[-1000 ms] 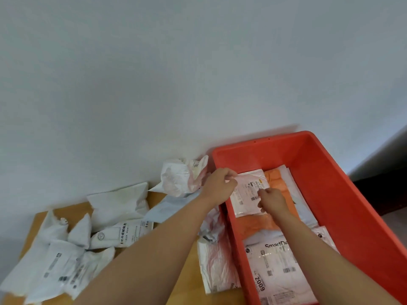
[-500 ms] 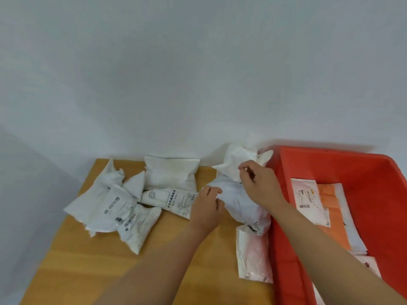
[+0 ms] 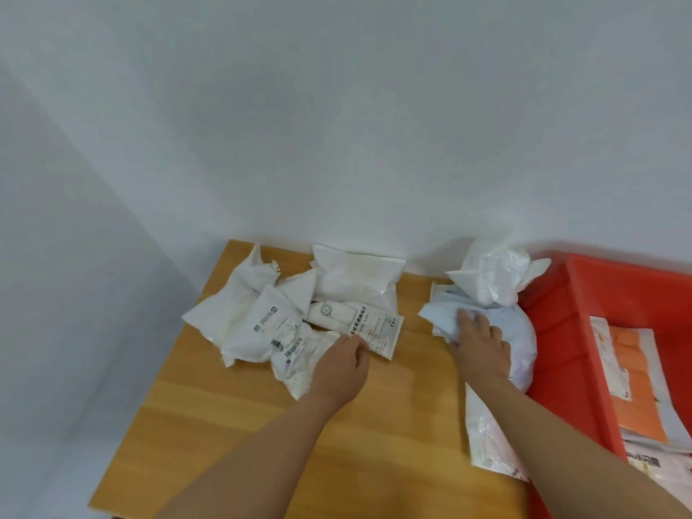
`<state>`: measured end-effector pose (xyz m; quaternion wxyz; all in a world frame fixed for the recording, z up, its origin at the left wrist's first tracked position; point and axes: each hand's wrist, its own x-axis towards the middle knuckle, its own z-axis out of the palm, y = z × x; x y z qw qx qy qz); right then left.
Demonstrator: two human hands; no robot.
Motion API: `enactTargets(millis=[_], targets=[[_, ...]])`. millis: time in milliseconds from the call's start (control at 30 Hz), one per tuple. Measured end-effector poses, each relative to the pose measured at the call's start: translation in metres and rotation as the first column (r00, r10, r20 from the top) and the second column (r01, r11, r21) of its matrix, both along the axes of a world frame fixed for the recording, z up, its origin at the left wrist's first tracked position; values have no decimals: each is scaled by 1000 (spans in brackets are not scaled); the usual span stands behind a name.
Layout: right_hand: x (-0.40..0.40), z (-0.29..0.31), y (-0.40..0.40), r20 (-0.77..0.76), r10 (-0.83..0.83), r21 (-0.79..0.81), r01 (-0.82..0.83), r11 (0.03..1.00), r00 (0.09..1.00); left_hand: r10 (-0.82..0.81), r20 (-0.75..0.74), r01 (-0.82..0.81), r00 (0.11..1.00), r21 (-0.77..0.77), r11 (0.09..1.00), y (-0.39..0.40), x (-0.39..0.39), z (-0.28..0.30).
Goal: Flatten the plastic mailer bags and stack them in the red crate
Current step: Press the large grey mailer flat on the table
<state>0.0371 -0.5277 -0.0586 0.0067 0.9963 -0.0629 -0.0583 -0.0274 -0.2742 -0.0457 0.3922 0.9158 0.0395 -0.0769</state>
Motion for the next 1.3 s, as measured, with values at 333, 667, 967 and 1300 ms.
enactTargets(millis=[333,667,967,1300], targets=[[-1,60,30,210,-100,258,44,965,973,59,-32,-63,998,-145,987,48,13,26],[-30,85,28,-301,-441,954,263,-145,846,76,-429,-309,900,-507,805,23,41,36],[-54,24,28,-578,-345,725,271,-633,740,-64,-544,-384,837,-667,638,20,26,33],[-35,-14,30,-389,-403,920,325,-220,828,-75,-369,-267,926,-784,560,10,62,-12]])
